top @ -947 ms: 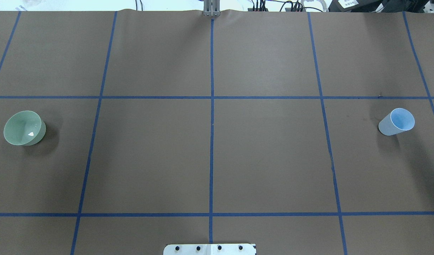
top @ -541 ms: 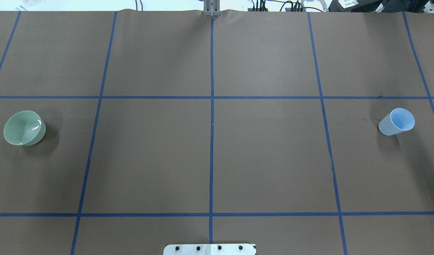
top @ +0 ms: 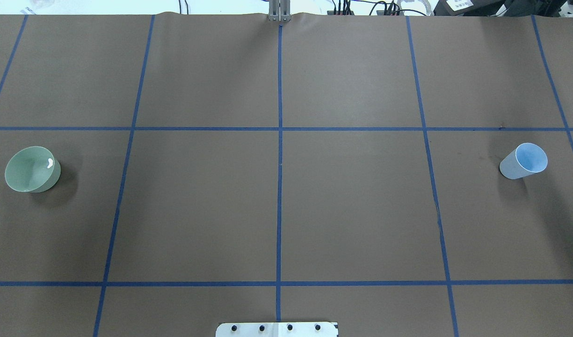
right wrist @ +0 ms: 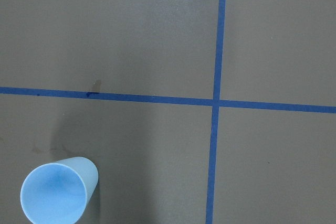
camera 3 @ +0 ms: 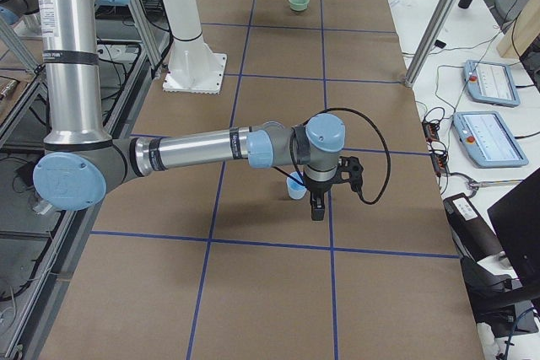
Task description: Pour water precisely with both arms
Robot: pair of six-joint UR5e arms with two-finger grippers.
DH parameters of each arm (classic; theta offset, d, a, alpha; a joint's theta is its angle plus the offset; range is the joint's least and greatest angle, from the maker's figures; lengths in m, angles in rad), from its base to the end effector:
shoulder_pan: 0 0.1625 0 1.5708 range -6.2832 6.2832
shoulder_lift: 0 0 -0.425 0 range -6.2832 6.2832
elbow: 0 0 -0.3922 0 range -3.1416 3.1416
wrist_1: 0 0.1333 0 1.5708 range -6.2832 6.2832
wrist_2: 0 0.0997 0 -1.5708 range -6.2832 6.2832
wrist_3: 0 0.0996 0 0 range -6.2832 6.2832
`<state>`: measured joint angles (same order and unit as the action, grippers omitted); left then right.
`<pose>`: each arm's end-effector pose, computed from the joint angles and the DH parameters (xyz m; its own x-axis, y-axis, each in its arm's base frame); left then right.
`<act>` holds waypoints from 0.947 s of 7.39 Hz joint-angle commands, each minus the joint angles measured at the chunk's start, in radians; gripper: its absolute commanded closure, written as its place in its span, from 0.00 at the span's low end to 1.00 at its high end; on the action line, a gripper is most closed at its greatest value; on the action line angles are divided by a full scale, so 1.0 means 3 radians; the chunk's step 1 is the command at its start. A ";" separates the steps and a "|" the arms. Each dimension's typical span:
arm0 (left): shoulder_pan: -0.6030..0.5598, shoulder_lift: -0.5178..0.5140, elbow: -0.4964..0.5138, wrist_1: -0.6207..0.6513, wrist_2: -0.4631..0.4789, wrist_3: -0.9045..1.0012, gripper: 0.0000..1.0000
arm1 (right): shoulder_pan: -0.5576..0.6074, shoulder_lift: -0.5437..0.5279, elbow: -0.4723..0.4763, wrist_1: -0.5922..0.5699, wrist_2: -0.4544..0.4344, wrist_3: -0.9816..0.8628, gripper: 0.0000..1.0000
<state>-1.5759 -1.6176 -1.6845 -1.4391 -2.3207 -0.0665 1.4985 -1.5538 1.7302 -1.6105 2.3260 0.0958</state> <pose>-0.0680 -0.5085 0.5943 0.7299 -0.0506 -0.6817 0.0537 0.9984 -0.0165 0.0286 -0.5054 0.5769 0.7230 -0.0506 0.6890 0.0024 0.9975 0.0707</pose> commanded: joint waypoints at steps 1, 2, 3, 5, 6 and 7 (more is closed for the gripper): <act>0.0002 0.0013 -0.0045 0.0016 -0.0245 -0.0008 0.00 | 0.0001 -0.0006 0.0011 -0.0001 -0.0002 0.0003 0.01; 0.0002 0.0028 -0.0051 0.0011 -0.0276 -0.0008 0.00 | 0.0001 -0.0011 0.0016 0.0004 -0.0012 -0.0002 0.01; 0.0002 0.0028 -0.0051 0.0006 -0.0277 -0.0008 0.00 | 0.0001 -0.0006 0.0011 0.0005 -0.0017 -0.0002 0.01; 0.0002 0.0023 -0.0056 -0.0009 -0.0282 -0.0003 0.00 | 0.0001 -0.0011 0.0006 0.0005 -0.0022 -0.0002 0.01; 0.0002 0.0028 -0.0061 -0.0020 -0.0287 -0.0003 0.00 | 0.0001 -0.0011 0.0006 0.0005 -0.0022 -0.0002 0.01; 0.0002 0.0028 -0.0091 -0.0010 -0.0282 -0.0003 0.00 | 0.0001 -0.0011 0.0006 0.0005 -0.0022 -0.0002 0.01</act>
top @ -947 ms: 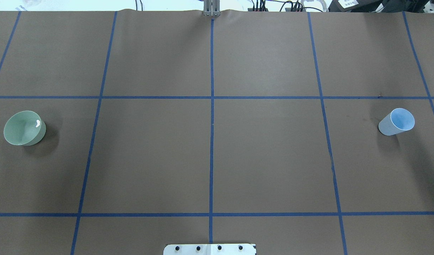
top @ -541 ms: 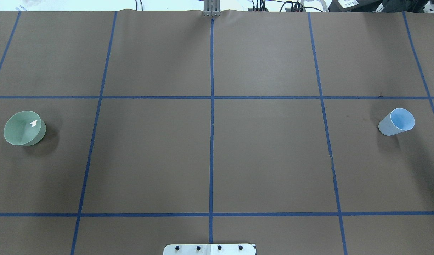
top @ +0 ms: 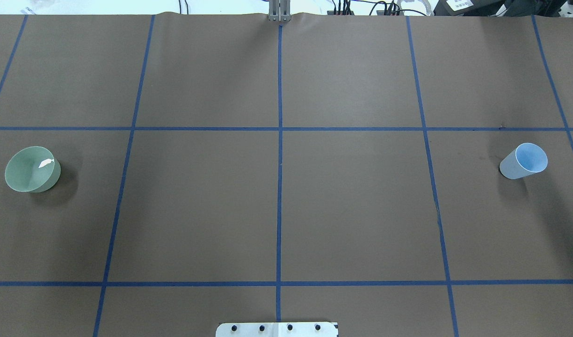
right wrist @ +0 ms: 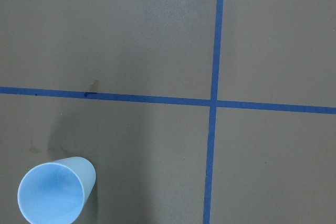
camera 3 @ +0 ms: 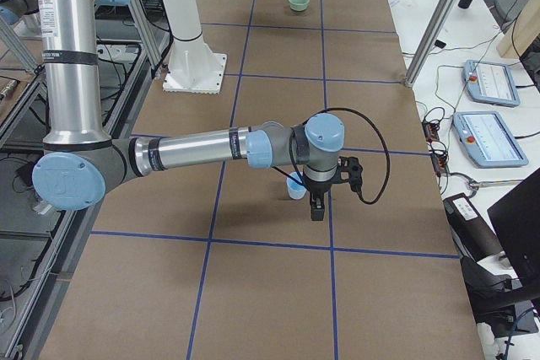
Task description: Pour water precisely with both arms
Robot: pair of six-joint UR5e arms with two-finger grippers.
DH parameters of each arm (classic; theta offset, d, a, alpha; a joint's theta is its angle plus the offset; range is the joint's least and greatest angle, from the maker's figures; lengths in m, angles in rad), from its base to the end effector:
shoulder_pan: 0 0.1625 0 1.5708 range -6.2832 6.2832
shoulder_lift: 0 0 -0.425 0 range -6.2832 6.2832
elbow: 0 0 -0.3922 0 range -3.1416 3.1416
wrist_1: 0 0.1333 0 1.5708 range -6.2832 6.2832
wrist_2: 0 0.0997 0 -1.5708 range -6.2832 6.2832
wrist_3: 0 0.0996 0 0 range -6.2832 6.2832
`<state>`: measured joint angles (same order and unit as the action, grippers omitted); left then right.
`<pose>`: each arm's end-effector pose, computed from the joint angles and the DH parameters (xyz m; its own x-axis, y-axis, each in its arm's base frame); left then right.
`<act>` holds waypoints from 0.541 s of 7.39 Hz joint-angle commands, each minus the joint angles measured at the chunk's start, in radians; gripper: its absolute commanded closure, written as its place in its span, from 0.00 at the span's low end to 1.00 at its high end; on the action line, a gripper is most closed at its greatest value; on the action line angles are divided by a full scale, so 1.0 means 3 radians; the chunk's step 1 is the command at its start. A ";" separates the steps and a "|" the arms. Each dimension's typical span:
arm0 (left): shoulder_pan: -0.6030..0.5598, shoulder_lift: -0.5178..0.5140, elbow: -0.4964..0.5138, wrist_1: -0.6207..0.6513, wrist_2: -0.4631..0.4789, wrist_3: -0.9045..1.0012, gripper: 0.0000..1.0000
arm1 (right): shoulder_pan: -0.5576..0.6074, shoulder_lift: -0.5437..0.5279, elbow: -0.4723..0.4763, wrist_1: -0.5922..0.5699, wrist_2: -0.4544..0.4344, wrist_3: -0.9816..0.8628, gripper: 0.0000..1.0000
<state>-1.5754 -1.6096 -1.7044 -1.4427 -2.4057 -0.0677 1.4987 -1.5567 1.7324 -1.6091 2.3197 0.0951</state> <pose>-0.0618 -0.5052 0.5823 0.6695 -0.0379 -0.7418 0.0500 0.9987 -0.0059 0.0292 -0.5043 0.5775 0.7273 -0.0513 0.6844 0.0023 0.9974 0.0723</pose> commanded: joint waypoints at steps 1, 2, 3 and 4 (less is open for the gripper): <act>0.0000 0.0007 -0.0020 -0.0002 0.0001 0.0001 0.00 | 0.0000 0.0004 -0.0002 0.0000 -0.0001 0.0000 0.01; 0.0000 0.0007 -0.0025 -0.0002 0.0001 0.0001 0.00 | 0.0000 0.0004 -0.0002 0.0000 -0.0001 0.0000 0.01; 0.0000 0.0002 -0.0020 -0.0002 0.0006 0.0001 0.00 | 0.0000 0.0004 -0.0007 0.0000 -0.0001 0.0000 0.01; 0.0000 -0.0003 -0.0020 -0.0002 0.0022 0.0001 0.00 | 0.0000 0.0004 -0.0007 0.0000 -0.0001 0.0000 0.01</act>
